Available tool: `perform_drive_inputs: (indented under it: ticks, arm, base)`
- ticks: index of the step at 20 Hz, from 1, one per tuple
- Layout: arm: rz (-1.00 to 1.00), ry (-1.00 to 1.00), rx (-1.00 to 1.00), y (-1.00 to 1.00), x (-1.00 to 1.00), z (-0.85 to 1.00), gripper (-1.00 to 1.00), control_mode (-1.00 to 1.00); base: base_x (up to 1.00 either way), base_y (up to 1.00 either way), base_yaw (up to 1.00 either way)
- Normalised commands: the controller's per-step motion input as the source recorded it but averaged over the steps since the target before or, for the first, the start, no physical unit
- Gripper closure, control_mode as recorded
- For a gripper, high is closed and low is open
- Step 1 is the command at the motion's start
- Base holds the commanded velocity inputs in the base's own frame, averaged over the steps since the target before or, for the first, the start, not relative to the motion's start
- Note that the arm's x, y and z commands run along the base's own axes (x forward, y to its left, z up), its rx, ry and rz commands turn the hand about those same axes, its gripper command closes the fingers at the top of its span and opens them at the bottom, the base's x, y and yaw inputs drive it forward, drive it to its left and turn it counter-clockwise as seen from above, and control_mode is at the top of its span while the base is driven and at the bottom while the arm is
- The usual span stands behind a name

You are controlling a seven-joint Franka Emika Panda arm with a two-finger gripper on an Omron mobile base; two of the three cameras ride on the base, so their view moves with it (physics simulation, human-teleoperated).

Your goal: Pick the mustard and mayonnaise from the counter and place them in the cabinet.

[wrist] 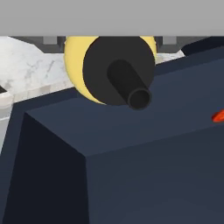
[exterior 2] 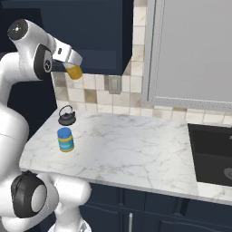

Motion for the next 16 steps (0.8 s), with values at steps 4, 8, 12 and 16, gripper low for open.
perform_drive_inputs:
  ticks: [4,8,12,16]
  arm:
    - [0.00,-0.08,0.00,0.00,0.17,0.24,1.00,-1.00]
    - [0.00,-0.07,0.00,0.00,0.25,0.21,1.00,-1.00]
    - [0.00,-0.03,0.00,0.00,0.35,0.07,1.00,-1.00]
    - [0.00,0.00,0.00,0.00,0.36,-0.01,1.00,-1.00]
  base:
    - [0.00,0.00,0.00]
    - [0.00,0.00,0.00]
    - [0.00,0.00,0.00]
    - [0.00,0.00,0.00]
